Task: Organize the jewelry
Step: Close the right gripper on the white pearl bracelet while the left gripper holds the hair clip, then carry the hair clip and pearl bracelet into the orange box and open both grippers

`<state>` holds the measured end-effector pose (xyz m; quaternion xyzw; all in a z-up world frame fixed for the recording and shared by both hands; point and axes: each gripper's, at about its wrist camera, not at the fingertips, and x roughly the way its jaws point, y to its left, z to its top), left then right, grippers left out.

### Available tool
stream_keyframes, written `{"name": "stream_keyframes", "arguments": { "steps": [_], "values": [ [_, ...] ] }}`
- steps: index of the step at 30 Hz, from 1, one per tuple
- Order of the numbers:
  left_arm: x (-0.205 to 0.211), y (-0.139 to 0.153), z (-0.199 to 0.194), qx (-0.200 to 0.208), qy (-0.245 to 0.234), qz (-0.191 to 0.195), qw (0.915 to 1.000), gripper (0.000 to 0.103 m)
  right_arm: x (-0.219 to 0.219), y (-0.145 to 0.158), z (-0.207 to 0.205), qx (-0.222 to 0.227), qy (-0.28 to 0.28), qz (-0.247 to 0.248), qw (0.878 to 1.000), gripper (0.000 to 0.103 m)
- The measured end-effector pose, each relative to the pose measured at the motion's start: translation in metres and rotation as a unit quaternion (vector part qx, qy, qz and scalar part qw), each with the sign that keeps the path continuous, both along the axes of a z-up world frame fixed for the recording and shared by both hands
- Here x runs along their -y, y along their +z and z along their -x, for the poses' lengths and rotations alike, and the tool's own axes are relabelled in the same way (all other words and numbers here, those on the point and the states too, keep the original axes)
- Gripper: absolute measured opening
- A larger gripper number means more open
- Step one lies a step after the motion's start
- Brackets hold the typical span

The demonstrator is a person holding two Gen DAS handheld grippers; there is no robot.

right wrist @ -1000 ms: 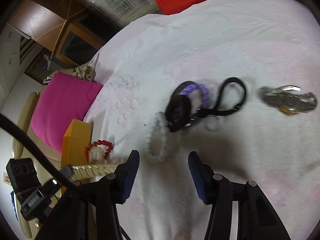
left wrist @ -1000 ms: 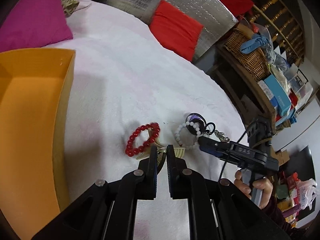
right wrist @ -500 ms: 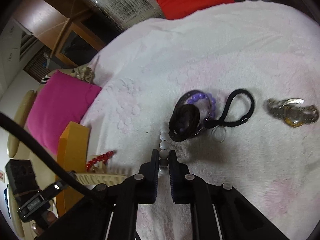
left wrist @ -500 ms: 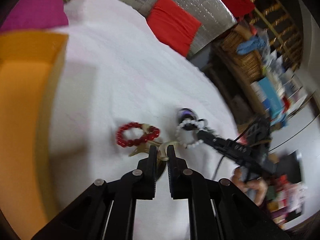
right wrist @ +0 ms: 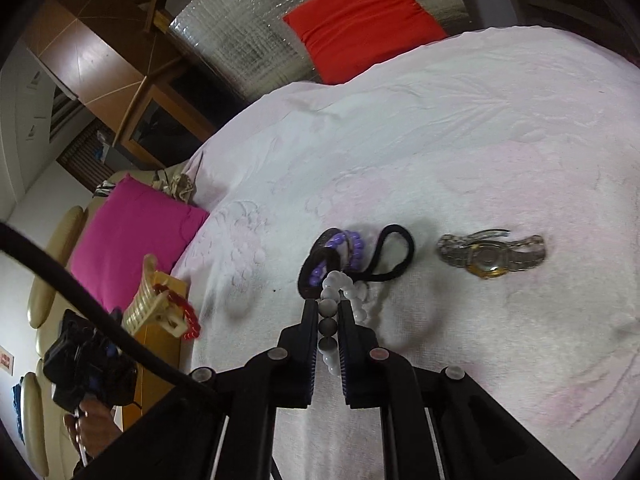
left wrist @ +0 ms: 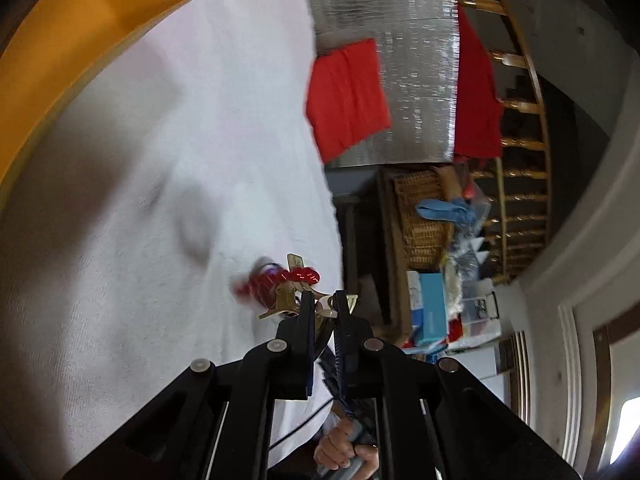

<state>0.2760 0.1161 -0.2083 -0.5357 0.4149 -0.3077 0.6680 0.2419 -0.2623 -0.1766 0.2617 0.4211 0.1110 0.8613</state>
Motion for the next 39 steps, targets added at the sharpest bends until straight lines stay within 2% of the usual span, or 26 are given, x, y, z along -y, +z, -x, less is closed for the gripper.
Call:
{"name": "stream_keyframes", "arguments": {
  "steps": [7,9,11,12,14,17,20,22,25,28,31,33,37,39],
  "values": [
    [0.008,0.011,0.0,0.022,-0.012,-0.038,0.999,0.008,0.002,0.003,0.0,0.007,-0.001,-0.006,1.0,0.011],
    [0.017,0.011,0.003,0.018,-0.03,-0.082,0.996,0.008,0.0,0.004,0.001,0.009,0.003,-0.005,1.0,0.011],
    [0.025,0.004,0.003,-0.001,-0.042,-0.117,0.9922,0.008,-0.001,0.004,0.002,0.011,0.001,-0.003,1.0,0.011],
    [0.025,0.005,0.005,0.002,-0.041,-0.129,0.9908,0.008,-0.001,0.004,0.003,0.012,0.001,-0.005,1.0,0.011],
    [0.024,0.015,0.009,0.025,-0.041,-0.115,0.9922,0.008,-0.001,0.005,0.004,0.014,-0.001,-0.009,1.0,0.011],
    [0.022,0.037,0.016,0.065,-0.03,-0.144,0.987,0.008,0.001,0.009,0.007,0.029,-0.001,-0.013,1.0,0.011],
    [0.016,0.045,0.027,0.072,-0.022,-0.147,0.9862,0.008,0.003,0.015,0.011,0.043,-0.006,-0.019,0.999,0.011],
    [0.013,0.061,0.041,0.096,-0.007,-0.176,0.9796,0.008,0.002,0.02,0.014,0.05,-0.008,-0.026,0.998,0.011],
    [-0.005,0.089,0.072,0.136,0.025,-0.193,0.9714,0.008,-0.012,0.03,0.021,0.066,0.002,-0.022,0.998,0.011],
    [-0.034,0.12,0.108,0.168,0.073,-0.246,0.9518,0.008,-0.04,0.041,0.022,0.068,0.032,-0.035,0.997,0.011],
    [-0.073,0.142,0.143,0.18,0.131,-0.327,0.9184,0.008,-0.088,0.056,0.024,0.073,0.086,-0.045,0.993,0.011],
    [-0.1,0.146,0.162,0.161,0.163,-0.379,0.8966,0.008,-0.127,0.067,0.025,0.075,0.124,-0.056,0.988,0.011],
    [-0.137,0.13,0.181,0.115,0.197,-0.445,0.8661,0.008,-0.21,0.075,0.029,0.06,0.2,-0.083,0.974,0.011],
    [-0.147,0.115,0.185,0.094,0.202,-0.465,0.8568,0.008,-0.245,0.072,0.034,0.048,0.228,-0.09,0.968,0.011]
  ]
}}
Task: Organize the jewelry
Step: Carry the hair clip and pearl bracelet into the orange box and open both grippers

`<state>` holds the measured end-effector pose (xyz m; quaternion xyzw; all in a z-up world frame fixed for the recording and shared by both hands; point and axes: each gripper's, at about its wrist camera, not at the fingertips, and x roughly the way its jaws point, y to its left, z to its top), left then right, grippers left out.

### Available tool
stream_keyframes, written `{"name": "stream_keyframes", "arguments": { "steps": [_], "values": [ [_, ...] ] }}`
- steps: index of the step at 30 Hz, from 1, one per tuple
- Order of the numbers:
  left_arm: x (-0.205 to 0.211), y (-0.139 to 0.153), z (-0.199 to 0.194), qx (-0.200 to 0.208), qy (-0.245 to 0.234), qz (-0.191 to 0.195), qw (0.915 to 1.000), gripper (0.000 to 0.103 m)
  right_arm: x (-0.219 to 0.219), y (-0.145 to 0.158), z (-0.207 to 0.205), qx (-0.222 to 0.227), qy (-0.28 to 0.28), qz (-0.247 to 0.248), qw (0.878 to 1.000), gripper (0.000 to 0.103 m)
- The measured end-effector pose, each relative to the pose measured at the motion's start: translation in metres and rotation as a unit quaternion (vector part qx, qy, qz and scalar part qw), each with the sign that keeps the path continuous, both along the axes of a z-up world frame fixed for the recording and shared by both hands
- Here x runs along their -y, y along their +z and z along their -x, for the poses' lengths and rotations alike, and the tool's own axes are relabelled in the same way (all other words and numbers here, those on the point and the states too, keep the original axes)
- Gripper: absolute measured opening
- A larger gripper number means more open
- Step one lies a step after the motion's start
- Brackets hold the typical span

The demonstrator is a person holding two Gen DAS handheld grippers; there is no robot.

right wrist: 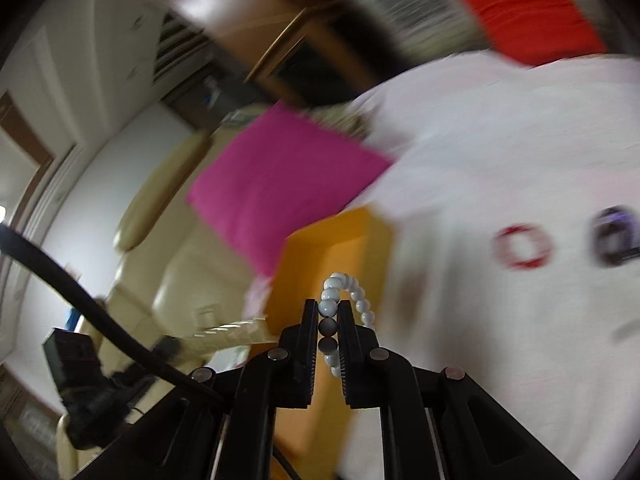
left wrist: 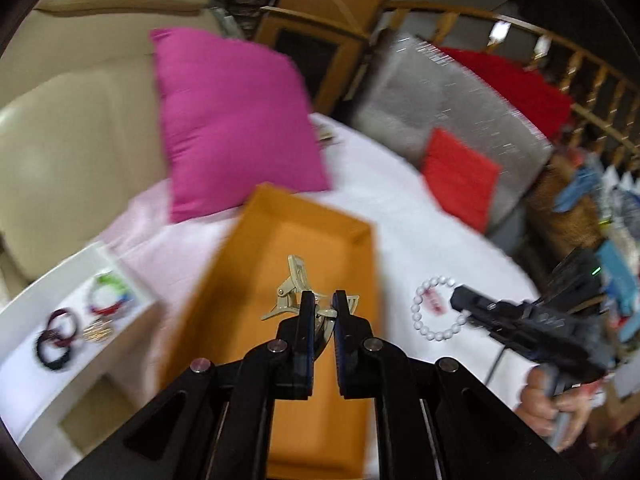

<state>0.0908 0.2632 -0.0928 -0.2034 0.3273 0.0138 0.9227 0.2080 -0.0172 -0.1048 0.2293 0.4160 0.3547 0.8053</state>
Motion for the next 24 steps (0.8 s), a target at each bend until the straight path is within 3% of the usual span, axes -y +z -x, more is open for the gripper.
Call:
{"name": "stream_keyframes", "arguments": {
  "steps": [4,12,14,18,22,24],
  "values": [
    [-0.011,-0.03,-0.001,-0.037,0.017,-0.017,0.999,0.008,-0.06,-0.02,0.013,-0.033,0.054,0.014,0.998,0.011],
    [-0.019,-0.056,-0.002,-0.079,0.039,-0.064,0.994,0.01,-0.108,-0.07,0.021,-0.079,0.096,0.094,0.988,0.014],
    [-0.02,-0.056,-0.002,-0.087,0.045,-0.07,0.9928,0.011,-0.106,-0.078,0.018,-0.087,0.1,0.112,0.985,0.018],
    [-0.015,-0.043,0.002,-0.08,0.043,-0.076,0.993,0.013,-0.093,-0.059,0.016,-0.062,0.089,0.101,0.989,0.022],
    [0.006,-0.02,-0.002,-0.052,0.033,-0.099,0.9932,0.032,-0.049,-0.035,0.015,-0.028,0.052,0.076,0.995,0.022],
    [0.024,-0.008,-0.007,-0.034,0.016,-0.11,0.9932,0.036,-0.014,-0.027,0.014,-0.022,0.024,0.071,0.997,0.022]
  ]
}}
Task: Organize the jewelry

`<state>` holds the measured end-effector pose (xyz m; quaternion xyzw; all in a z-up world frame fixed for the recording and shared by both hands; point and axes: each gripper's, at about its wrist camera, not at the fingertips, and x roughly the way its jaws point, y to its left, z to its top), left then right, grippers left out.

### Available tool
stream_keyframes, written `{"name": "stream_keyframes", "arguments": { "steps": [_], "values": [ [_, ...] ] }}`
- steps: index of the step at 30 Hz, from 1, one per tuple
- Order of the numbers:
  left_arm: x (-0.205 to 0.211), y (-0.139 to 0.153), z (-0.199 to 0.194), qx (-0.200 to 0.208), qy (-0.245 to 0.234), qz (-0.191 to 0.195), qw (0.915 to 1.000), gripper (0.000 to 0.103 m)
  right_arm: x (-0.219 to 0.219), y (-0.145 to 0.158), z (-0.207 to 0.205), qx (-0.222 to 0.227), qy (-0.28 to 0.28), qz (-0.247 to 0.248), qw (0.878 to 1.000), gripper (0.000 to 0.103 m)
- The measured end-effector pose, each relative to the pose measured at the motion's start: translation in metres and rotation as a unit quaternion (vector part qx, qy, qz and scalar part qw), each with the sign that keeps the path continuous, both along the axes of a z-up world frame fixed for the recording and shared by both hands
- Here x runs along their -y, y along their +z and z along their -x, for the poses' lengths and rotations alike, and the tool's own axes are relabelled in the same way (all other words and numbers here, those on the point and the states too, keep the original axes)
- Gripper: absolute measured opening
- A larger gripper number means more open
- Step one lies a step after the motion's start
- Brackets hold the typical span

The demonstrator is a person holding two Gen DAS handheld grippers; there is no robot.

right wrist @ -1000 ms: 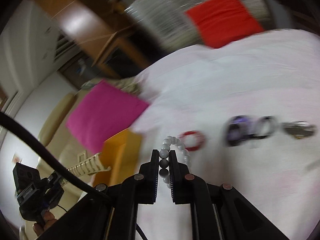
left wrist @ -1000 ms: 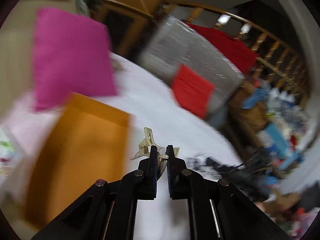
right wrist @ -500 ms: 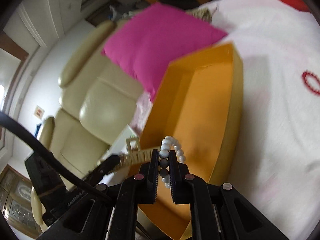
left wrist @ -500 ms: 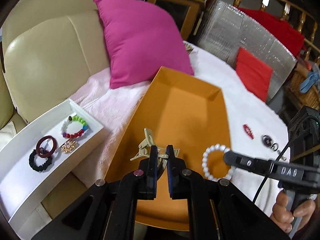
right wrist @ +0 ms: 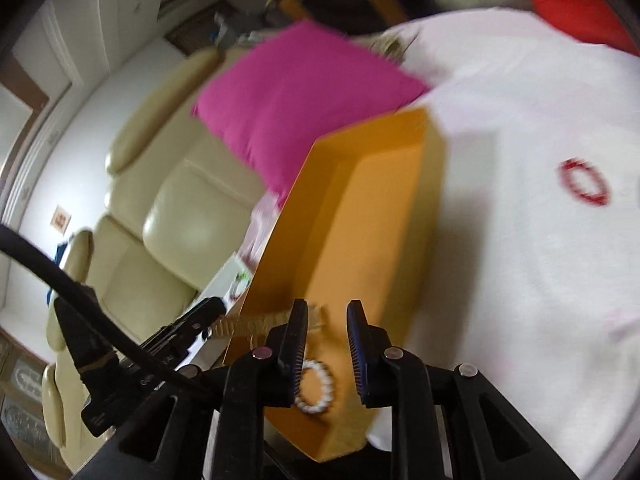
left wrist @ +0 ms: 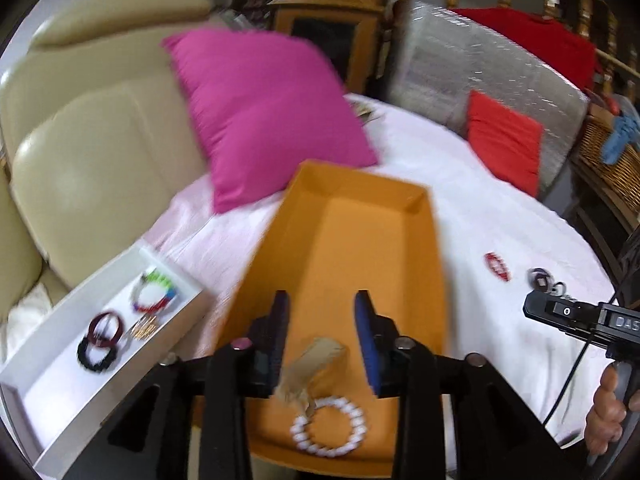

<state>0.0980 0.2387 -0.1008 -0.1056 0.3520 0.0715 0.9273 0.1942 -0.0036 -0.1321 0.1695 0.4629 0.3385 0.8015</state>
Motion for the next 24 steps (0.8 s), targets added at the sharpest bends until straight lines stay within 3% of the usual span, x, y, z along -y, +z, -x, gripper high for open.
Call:
{"name": "stream_keyframes", "arguments": {
  "steps": [5,10,18,21,24],
  "values": [
    [0.071,0.024,-0.024,0.022,-0.074,-0.027,0.9967,0.036,0.091,0.001,-0.002,-0.003,-0.077,0.0,0.997,0.022],
    [0.152,0.026,-0.057,0.033,-0.146,-0.039,0.9879,0.036,0.209,-0.019,-0.005,-0.033,-0.176,-0.023,0.984,0.022],
    [0.252,-0.011,-0.112,0.008,-0.234,0.01,0.9722,0.036,0.349,-0.042,-0.005,-0.059,-0.31,-0.073,0.946,0.025],
    [0.274,-0.026,-0.136,-0.002,-0.247,0.033,0.9685,0.037,0.373,-0.049,-0.008,-0.079,-0.337,-0.072,0.935,0.025],
    [0.294,-0.041,-0.158,-0.011,-0.26,0.053,0.9642,0.045,0.392,-0.055,-0.016,-0.093,-0.351,-0.066,0.929,0.025]
  ]
}}
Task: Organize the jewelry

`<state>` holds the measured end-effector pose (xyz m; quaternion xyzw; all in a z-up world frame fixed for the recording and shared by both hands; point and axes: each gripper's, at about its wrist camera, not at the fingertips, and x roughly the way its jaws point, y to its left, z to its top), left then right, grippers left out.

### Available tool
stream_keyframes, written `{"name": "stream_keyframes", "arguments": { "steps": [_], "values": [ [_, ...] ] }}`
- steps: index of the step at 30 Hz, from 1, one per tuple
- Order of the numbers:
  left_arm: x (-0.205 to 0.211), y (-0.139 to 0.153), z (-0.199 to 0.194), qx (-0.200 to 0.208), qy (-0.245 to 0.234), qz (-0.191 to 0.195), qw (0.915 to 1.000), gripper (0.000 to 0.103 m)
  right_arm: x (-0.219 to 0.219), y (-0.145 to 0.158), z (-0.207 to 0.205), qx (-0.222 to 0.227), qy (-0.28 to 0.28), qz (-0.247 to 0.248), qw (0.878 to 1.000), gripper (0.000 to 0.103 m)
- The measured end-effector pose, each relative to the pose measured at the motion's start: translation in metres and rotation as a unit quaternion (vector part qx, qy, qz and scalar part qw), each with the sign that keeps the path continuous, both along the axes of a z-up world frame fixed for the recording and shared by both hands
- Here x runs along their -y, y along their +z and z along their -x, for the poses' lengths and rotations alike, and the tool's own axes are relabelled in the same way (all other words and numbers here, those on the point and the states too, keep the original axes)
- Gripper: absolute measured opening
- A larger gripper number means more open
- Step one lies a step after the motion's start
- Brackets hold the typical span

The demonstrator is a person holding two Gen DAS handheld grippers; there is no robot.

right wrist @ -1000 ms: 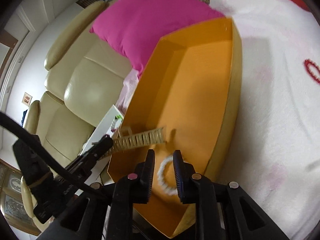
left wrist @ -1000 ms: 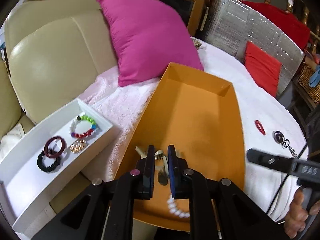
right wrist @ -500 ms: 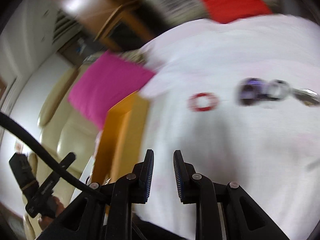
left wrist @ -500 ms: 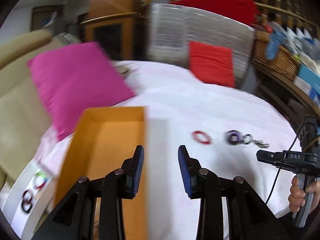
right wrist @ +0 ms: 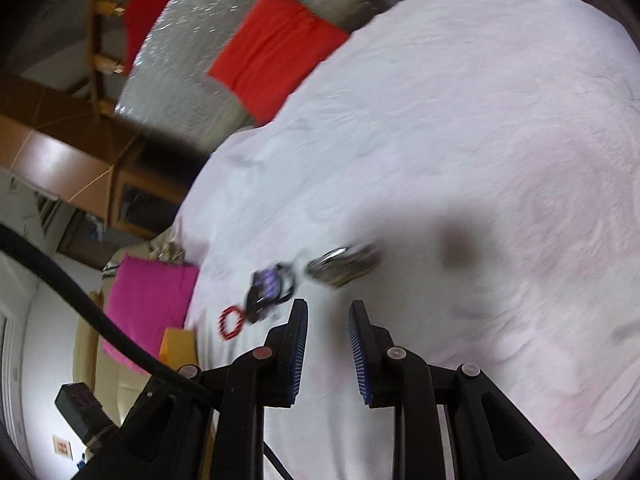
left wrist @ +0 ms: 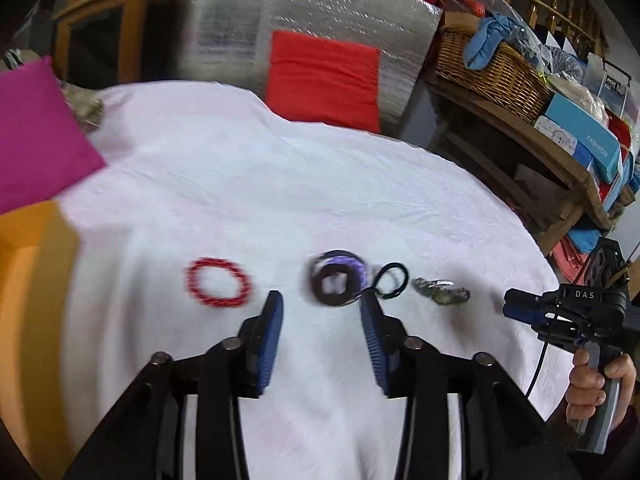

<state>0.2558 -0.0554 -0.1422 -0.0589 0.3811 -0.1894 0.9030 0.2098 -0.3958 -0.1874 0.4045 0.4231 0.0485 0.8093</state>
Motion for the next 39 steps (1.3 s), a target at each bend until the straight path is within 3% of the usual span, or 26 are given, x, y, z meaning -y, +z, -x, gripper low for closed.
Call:
{"name": "stream_keyframes", "arguments": {
  "steps": [4,13,16,20,23,31,34,39],
  "values": [
    [0.029,-0.016,-0.022,-0.009,-0.014,0.0,0.9999,0.055,0.017,-0.005,-0.009,-0.011,-0.014,-0.013,1.0,0.025],
    [0.057,-0.041,-0.055,-0.032,-0.01,-0.041,0.9986,0.059,0.023,-0.007,-0.025,-0.01,-0.014,-0.016,1.0,0.025],
    [0.055,-0.052,-0.06,-0.059,-0.008,-0.065,0.9961,0.032,0.017,-0.007,-0.03,-0.009,-0.002,-0.006,1.0,0.025],
    [0.037,-0.052,-0.058,-0.08,-0.003,-0.064,0.9947,0.022,0.006,-0.005,-0.037,-0.007,0.012,0.007,1.0,0.025],
    [0.024,-0.052,-0.047,-0.088,-0.004,-0.087,0.9923,0.02,0.0,-0.006,-0.042,-0.007,0.017,0.016,1.0,0.025],
    [-0.008,-0.043,-0.021,-0.097,-0.028,-0.075,0.9921,0.019,-0.005,-0.008,-0.054,-0.016,0.023,0.05,0.998,0.025],
    [-0.012,-0.04,-0.016,-0.098,-0.038,-0.072,0.9918,0.019,-0.001,-0.014,-0.059,-0.025,0.019,0.055,0.998,0.034],
    [-0.019,-0.038,-0.009,-0.101,-0.04,-0.082,0.9907,0.02,0.001,-0.021,-0.067,-0.021,0.021,0.06,0.998,0.034]
  ]
}}
